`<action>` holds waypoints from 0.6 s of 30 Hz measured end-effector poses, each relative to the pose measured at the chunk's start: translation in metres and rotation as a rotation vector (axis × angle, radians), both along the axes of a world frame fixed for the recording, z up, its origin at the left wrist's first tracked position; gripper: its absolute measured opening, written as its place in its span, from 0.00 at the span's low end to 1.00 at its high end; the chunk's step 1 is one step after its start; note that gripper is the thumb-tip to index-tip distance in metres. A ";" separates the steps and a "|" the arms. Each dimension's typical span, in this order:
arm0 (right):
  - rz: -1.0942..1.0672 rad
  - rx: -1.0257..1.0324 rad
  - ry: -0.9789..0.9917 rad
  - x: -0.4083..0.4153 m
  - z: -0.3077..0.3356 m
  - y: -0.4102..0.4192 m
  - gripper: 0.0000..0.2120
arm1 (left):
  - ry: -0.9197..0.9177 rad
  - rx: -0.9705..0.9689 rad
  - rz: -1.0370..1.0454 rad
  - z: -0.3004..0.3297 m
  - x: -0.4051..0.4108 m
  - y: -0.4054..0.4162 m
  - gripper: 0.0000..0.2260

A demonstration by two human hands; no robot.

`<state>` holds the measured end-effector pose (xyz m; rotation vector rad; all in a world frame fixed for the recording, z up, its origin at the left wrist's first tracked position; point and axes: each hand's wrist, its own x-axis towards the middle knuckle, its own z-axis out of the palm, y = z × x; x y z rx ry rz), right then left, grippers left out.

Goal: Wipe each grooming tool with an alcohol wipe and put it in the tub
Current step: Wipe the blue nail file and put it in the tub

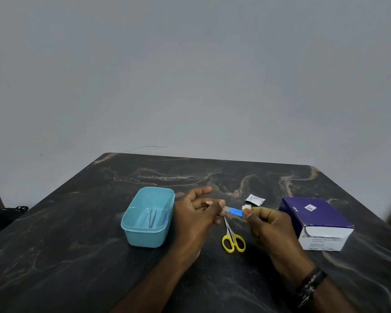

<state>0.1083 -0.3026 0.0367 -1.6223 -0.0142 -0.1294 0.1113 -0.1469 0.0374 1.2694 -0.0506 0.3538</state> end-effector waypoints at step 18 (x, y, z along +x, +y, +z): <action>0.193 -0.165 -0.031 -0.008 -0.001 0.010 0.08 | 0.000 0.141 0.022 -0.001 -0.006 -0.006 0.08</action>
